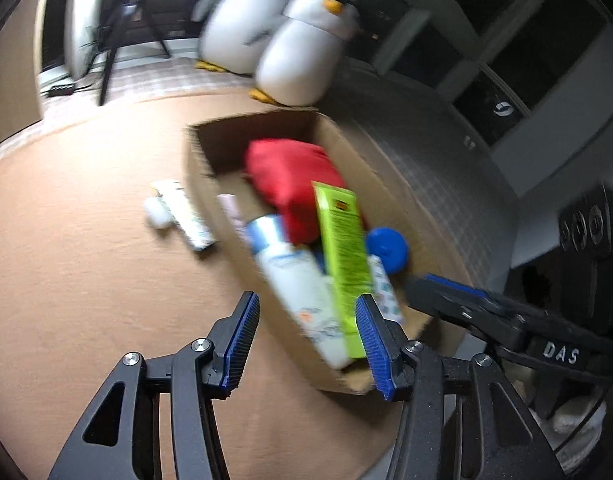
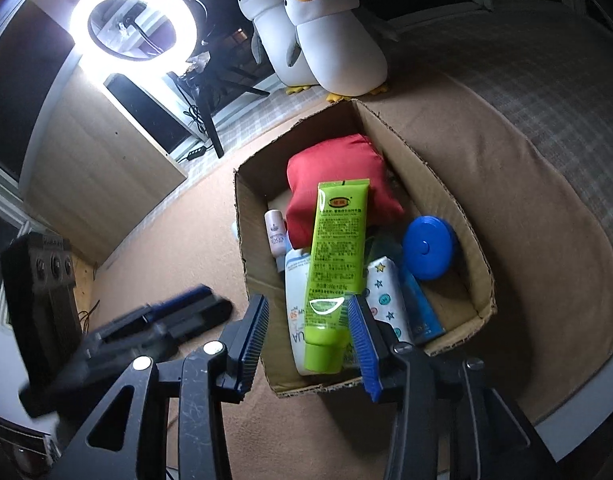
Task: Organize objects
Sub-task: 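Carry the green tube into the box and open the left gripper, then move the left gripper to the patterned lighter on the mat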
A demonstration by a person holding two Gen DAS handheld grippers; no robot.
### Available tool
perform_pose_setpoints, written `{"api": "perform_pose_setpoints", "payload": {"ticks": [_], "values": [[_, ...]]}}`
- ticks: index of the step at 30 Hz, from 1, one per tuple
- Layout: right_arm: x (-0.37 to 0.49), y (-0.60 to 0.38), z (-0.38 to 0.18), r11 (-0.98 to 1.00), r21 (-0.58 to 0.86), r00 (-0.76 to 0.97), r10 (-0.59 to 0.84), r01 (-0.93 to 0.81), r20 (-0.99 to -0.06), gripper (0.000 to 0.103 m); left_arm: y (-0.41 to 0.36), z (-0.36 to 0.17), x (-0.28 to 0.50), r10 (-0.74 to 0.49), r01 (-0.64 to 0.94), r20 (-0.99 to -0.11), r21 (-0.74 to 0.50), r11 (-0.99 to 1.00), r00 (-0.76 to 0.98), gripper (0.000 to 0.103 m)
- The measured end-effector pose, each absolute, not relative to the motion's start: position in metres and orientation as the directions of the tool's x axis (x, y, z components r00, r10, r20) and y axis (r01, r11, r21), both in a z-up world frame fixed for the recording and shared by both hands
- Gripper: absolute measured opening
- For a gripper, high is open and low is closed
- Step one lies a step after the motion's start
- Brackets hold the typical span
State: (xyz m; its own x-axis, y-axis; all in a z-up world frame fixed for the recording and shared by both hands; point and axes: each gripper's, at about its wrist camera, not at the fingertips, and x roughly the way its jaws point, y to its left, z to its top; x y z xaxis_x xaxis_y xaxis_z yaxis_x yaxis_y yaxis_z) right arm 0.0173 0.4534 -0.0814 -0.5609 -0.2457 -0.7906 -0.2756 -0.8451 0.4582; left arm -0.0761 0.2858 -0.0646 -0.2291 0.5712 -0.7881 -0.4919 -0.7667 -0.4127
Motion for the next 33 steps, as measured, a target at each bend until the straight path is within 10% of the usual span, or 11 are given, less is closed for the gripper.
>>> {"api": "perform_pose_setpoints", "payload": {"ticks": [33], "values": [[0.059,0.487,-0.108,-0.783,0.470,-0.522,-0.222,-0.409,-0.824,0.039,0.266,-0.148,-0.265,0.391,-0.370,-0.887,-0.287,-0.884,-0.246,0.053]]}}
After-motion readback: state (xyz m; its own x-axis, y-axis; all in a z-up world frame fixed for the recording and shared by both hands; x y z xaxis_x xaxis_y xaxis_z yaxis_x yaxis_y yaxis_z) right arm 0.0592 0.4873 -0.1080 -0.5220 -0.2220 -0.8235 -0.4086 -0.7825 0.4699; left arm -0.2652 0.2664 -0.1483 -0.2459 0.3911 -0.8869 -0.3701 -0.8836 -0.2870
